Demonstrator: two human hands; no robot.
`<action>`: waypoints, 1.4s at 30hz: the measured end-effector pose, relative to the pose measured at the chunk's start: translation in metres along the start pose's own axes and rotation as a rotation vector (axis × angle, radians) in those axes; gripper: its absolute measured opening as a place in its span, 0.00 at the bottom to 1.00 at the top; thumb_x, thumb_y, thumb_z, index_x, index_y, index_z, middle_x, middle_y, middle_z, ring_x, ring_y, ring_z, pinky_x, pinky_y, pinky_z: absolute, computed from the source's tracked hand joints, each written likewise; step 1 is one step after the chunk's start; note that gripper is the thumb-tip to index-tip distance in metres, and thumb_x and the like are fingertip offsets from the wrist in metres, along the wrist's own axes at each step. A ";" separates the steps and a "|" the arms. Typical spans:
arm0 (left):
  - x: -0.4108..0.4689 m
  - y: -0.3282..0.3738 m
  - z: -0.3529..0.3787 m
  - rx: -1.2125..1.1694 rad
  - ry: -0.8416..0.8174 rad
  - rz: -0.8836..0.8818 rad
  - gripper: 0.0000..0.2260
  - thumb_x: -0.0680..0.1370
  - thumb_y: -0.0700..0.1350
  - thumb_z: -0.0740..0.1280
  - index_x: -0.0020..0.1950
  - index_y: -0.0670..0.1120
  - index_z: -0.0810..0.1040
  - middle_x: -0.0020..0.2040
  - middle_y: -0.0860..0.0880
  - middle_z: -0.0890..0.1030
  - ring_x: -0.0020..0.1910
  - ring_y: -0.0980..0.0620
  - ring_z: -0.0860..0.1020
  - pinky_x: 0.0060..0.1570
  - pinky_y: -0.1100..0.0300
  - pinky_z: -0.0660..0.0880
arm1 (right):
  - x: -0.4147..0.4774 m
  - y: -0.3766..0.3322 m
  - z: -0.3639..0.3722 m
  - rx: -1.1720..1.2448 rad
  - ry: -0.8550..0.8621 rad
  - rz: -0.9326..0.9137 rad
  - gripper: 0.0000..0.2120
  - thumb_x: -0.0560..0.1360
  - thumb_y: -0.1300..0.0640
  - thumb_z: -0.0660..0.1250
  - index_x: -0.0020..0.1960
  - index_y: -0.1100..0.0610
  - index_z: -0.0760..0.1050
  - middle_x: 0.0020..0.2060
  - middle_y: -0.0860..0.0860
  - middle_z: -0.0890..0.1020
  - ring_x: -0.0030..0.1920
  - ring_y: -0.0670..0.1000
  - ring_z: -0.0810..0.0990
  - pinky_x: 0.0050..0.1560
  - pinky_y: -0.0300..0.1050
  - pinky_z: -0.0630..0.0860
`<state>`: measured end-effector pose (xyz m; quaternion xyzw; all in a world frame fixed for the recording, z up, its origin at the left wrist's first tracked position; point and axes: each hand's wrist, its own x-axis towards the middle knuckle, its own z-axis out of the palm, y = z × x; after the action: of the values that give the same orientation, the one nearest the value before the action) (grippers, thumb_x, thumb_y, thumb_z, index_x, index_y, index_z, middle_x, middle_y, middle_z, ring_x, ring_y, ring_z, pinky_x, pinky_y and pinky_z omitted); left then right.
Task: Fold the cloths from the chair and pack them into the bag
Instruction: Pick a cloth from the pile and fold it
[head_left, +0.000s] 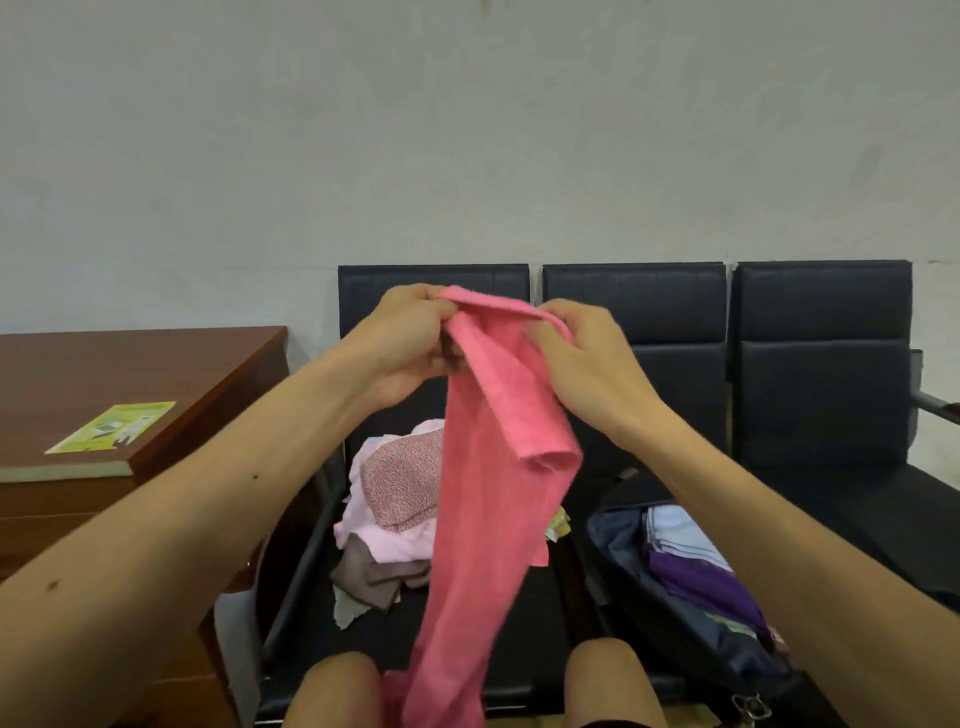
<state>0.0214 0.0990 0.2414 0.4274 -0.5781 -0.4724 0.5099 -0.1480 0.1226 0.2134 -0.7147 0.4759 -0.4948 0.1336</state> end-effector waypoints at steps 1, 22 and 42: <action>-0.001 0.000 -0.003 -0.019 -0.034 -0.020 0.12 0.81 0.32 0.55 0.51 0.41 0.77 0.27 0.50 0.72 0.21 0.57 0.70 0.25 0.65 0.73 | 0.003 -0.003 -0.006 -0.062 0.030 -0.028 0.12 0.80 0.57 0.61 0.39 0.53 0.76 0.31 0.46 0.76 0.30 0.42 0.70 0.30 0.35 0.64; -0.021 -0.061 -0.106 0.569 -0.508 -0.099 0.09 0.78 0.42 0.69 0.56 0.40 0.81 0.49 0.41 0.85 0.49 0.44 0.84 0.47 0.56 0.81 | -0.001 0.041 -0.073 -0.545 -0.096 -0.195 0.13 0.77 0.45 0.67 0.44 0.53 0.83 0.35 0.48 0.82 0.39 0.52 0.80 0.43 0.48 0.73; -0.068 -0.242 -0.075 -0.254 0.464 -0.385 0.13 0.79 0.49 0.69 0.49 0.38 0.81 0.40 0.44 0.80 0.42 0.49 0.78 0.43 0.55 0.73 | -0.131 0.162 0.037 0.667 -0.086 0.863 0.15 0.69 0.51 0.71 0.45 0.63 0.83 0.37 0.58 0.85 0.36 0.51 0.80 0.38 0.40 0.78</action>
<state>0.1070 0.1114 -0.0065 0.5581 -0.2914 -0.5186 0.5785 -0.2136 0.1357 0.0127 -0.3929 0.5372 -0.4896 0.5633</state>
